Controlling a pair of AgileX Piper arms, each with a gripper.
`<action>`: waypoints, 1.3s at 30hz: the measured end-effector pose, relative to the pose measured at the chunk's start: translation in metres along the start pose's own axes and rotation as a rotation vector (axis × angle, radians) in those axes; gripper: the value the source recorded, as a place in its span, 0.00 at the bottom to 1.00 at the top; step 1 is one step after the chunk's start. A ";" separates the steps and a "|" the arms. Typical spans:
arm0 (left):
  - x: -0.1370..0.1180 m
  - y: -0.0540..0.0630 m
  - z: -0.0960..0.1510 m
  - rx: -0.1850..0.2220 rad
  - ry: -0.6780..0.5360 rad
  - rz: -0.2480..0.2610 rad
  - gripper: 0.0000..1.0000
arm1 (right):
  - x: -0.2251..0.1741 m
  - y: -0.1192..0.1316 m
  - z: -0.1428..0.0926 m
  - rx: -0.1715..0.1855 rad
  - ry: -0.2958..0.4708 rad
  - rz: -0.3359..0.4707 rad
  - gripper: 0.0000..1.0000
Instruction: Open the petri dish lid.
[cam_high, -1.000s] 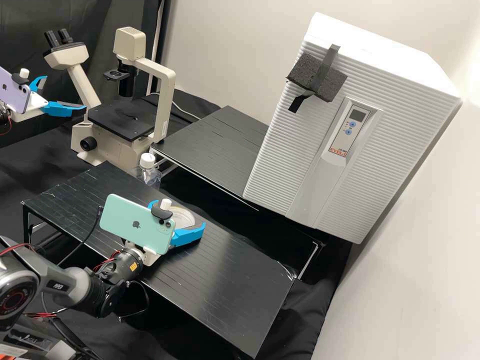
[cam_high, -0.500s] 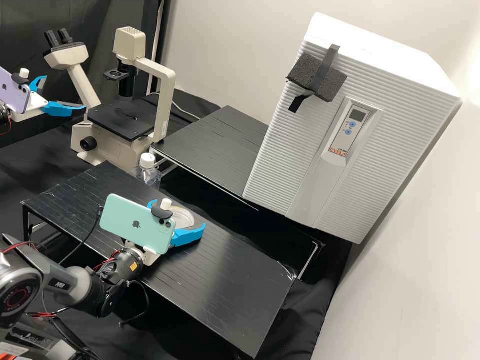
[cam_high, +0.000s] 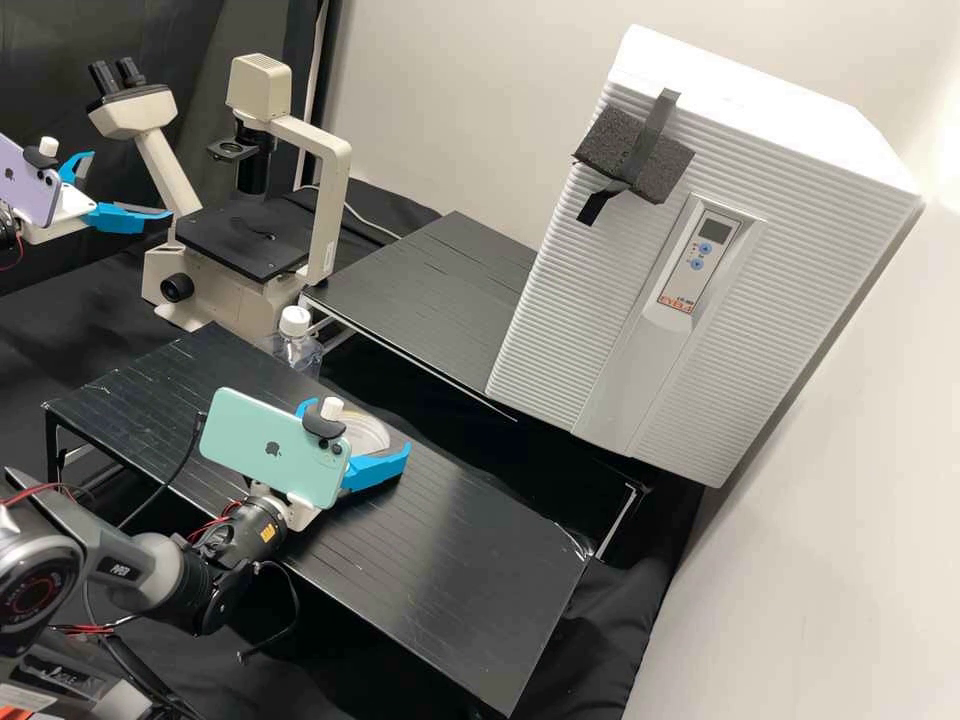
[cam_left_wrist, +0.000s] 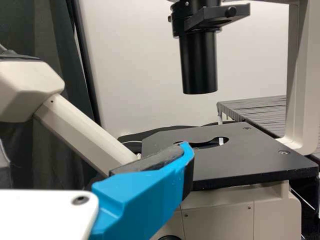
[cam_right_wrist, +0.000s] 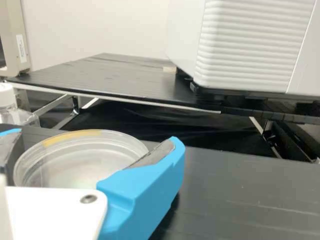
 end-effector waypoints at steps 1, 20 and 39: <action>0.000 0.000 0.000 0.000 0.000 0.000 1.00 | 0.000 0.001 0.000 0.008 0.004 0.001 0.00; 0.000 0.000 0.000 0.000 0.000 0.000 1.00 | -0.015 0.038 0.010 0.117 0.009 0.258 0.00; 0.000 0.000 0.000 0.000 0.000 0.000 1.00 | -0.006 0.033 0.037 0.023 -0.292 0.365 0.00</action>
